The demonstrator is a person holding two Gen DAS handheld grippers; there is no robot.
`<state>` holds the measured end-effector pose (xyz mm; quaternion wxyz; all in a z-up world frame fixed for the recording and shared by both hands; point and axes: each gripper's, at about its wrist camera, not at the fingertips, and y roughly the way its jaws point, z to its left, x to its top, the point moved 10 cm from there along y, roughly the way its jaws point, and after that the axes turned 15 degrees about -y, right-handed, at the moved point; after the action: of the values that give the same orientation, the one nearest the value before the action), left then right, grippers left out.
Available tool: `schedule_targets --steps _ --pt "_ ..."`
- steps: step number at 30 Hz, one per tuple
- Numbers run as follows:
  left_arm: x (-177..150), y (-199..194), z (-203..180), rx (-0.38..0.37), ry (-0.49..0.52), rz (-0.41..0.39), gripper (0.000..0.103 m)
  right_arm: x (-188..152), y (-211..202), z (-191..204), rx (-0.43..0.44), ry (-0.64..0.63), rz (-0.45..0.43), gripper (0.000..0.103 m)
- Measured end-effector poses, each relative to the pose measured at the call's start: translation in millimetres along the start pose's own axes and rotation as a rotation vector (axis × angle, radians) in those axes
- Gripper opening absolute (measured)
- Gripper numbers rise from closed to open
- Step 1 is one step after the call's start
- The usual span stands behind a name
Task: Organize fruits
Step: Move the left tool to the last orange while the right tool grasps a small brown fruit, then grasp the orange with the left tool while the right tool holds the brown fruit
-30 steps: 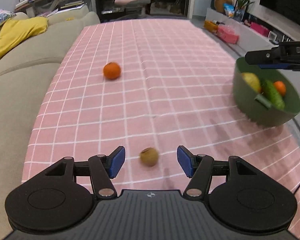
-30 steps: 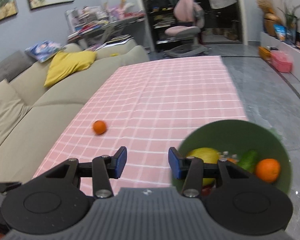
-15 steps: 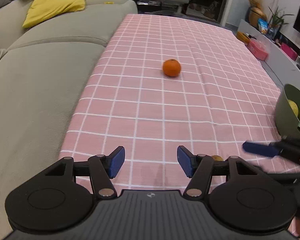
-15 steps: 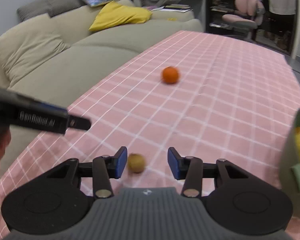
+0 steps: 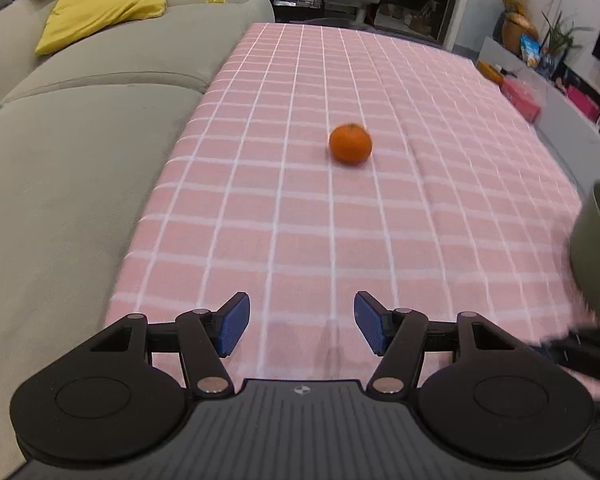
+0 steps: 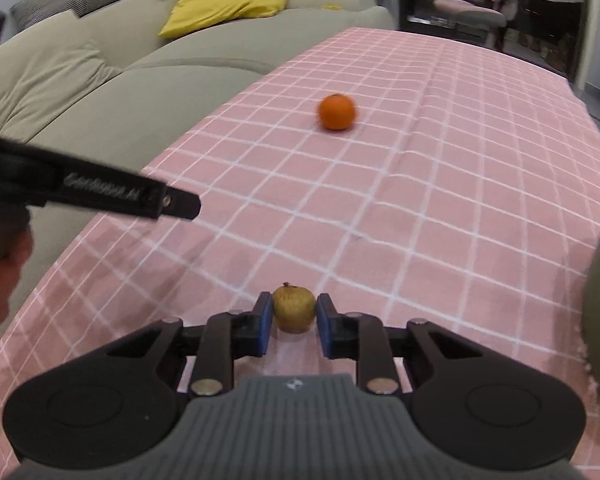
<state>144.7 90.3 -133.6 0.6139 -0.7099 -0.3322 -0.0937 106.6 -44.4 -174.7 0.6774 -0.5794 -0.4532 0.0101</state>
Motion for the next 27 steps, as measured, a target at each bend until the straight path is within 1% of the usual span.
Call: schedule_targets --steps 3,5,7,12,15,20,22,23,24,25,26,27 --pt "21 20 -17 -0.011 -0.002 -0.011 0.071 -3 -5 -21 -0.047 0.033 0.013 0.020" --pt "35 34 -31 -0.012 0.021 -0.026 0.072 -6 -9 -37 -0.080 0.045 0.015 0.020" --pt "46 48 -42 -0.009 0.040 -0.025 0.074 -9 -13 -49 -0.093 0.067 0.013 0.020" --pt "64 82 -58 0.004 0.080 -0.044 0.074 -16 -17 -68 -0.105 0.114 0.018 0.019" --pt "72 98 -63 -0.020 0.062 -0.055 0.074 -18 -20 -73 -0.099 0.136 0.018 0.019" --pt "80 119 -65 -0.019 0.063 -0.066 0.073 -20 -25 -72 -0.077 0.144 0.016 0.019" --pt "84 123 -65 -0.019 0.059 -0.083 0.073 -19 -24 -73 -0.074 0.147 0.018 0.019" --pt "85 123 -66 -0.019 0.057 -0.090 0.068 -20 -24 -74 -0.074 0.154 0.018 0.019" --pt "87 124 -66 -0.023 0.052 -0.094 0.067 -20 -24 -74 -0.073 0.158 0.019 0.018" --pt "88 124 -67 -0.029 0.050 -0.097 0.062 -20 -24 -73 -0.071 0.157 0.019 0.015" --pt "88 124 -68 -0.034 0.049 -0.096 0.056 -19 -23 -72 -0.069 0.153 0.021 0.015" --pt "89 124 -70 -0.040 0.051 -0.095 0.053 -19 -23 -71 -0.066 0.150 0.021 0.015"
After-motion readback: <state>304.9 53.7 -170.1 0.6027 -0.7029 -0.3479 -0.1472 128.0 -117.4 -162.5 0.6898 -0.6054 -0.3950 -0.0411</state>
